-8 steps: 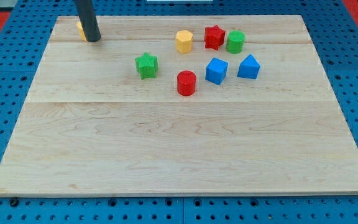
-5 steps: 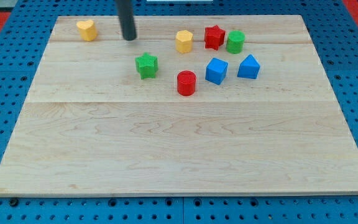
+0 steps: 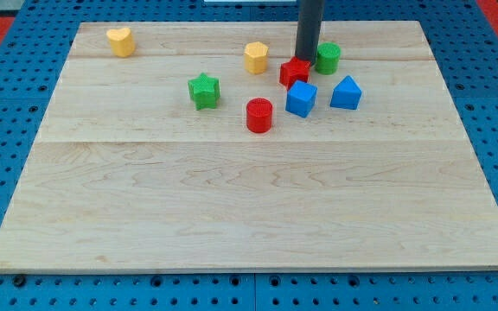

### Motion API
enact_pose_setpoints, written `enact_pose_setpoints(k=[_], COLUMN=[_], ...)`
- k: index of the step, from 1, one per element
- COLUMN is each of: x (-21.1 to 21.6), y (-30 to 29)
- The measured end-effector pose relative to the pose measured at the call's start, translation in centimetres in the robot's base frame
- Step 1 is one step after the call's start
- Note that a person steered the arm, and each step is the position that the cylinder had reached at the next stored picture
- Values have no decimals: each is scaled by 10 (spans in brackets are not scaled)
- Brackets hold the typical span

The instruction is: Move the yellow hexagon and blue cube to the top center of the board

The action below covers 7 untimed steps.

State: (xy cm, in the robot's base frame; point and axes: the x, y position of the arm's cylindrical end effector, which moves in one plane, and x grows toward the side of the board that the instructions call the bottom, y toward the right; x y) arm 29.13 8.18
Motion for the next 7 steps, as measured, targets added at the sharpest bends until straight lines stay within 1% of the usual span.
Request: enact_pose_setpoints(k=[1,2,3,4,5,6,7], x=[-2,1,13,72,109,113,81], y=[1,48,128,136,97,37,-32])
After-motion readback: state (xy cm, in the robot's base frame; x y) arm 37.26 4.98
